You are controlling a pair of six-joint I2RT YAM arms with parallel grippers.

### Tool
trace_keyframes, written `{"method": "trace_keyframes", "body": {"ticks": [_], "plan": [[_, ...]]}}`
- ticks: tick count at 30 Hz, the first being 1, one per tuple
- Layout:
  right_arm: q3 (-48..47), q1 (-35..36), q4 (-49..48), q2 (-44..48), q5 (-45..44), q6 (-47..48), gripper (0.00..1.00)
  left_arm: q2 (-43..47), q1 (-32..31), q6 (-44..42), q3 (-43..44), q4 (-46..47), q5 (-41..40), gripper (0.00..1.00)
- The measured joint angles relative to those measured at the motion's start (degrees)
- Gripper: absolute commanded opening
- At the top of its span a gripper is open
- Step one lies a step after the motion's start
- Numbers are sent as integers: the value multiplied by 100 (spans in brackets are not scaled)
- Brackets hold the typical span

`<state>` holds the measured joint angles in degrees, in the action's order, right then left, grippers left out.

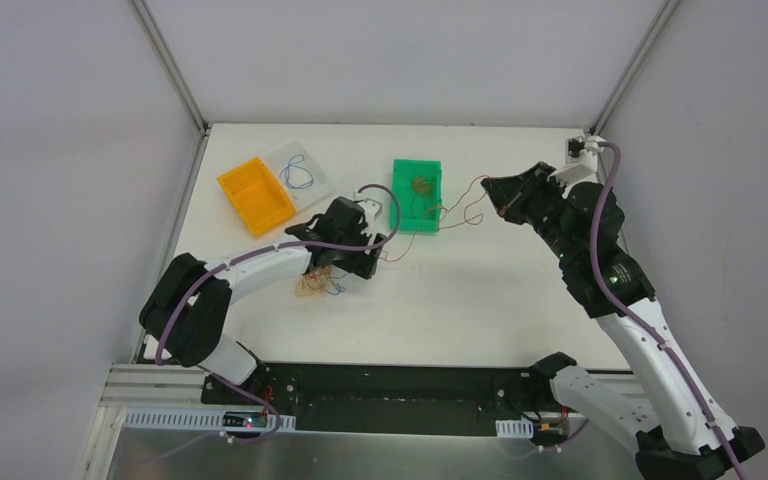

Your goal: Untangle the cables

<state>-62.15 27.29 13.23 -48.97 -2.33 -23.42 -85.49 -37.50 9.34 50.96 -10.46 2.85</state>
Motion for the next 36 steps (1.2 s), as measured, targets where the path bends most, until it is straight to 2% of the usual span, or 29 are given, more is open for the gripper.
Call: {"method": "trace_keyframes", "body": {"ticks": [2, 4, 5, 7, 8, 12, 16, 21, 24, 29, 36], "plan": [[0, 0, 4, 24, -22, -2, 0, -205, -2, -9, 44, 122, 13, 74], [0, 0, 4, 72, -44, -2, 0, -361, 0, -22, 57, 229, 22, 66], [0, 0, 4, 105, -59, -2, 0, -457, -2, -26, 76, 271, 35, 50], [0, 0, 4, 184, -114, -2, 0, -658, -2, -26, 155, 308, 76, 3], [0, 0, 4, 227, -153, 0, 0, -776, -2, -24, 214, 332, 83, 0], [0, 2, 70, 461, -608, 33, 0, -1082, 0, -46, 334, 433, 76, 0], [20, 0, 166, 857, -1818, 205, 0, -1010, 144, 153, 306, 450, 131, 0], [81, -4, 208, 1423, -3497, 726, 0, -905, 1102, 695, 90, 476, 774, 0], [81, -9, 203, 1572, -4068, 966, 0, -901, 1565, 960, -33, 466, 951, 0], [33, -11, 258, 1458, -3952, 1108, 0, -898, 1554, 1132, -35, 450, 1189, 0], [-444, -11, 457, 551, -2551, 1071, 0, -452, 1534, 1220, -208, 402, 1394, 0]]}}
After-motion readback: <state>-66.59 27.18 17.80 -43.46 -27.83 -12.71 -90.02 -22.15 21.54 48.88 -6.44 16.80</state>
